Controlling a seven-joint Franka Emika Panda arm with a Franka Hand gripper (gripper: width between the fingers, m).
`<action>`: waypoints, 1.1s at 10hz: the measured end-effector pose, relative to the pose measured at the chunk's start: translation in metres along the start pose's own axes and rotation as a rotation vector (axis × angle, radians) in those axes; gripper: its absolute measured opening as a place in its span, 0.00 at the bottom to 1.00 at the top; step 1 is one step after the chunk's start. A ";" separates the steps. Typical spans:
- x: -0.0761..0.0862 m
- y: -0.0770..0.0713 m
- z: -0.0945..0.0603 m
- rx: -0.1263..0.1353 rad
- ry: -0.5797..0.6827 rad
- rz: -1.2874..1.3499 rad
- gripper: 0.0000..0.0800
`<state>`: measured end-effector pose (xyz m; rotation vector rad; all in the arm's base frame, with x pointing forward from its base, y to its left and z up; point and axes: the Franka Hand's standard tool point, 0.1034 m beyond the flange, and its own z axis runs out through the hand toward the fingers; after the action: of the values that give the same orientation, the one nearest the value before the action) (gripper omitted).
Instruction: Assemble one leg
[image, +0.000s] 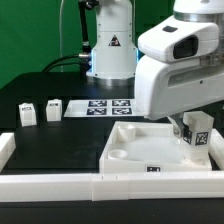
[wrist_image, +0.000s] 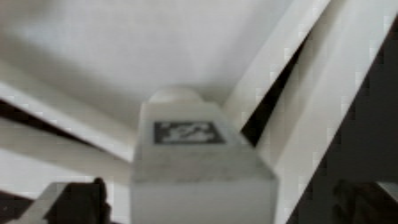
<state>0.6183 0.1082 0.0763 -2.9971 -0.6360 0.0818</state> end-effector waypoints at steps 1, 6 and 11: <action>0.000 0.000 0.000 0.000 0.000 -0.001 0.65; 0.000 -0.001 0.001 0.001 -0.001 0.029 0.37; 0.002 0.004 0.002 0.008 0.028 0.520 0.37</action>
Offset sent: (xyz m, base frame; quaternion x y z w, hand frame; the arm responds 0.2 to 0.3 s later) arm 0.0000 0.0000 0.0000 0.0000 0.0000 0.0000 1.0000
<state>0.6211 0.1058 0.0739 -3.0629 0.1585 0.0707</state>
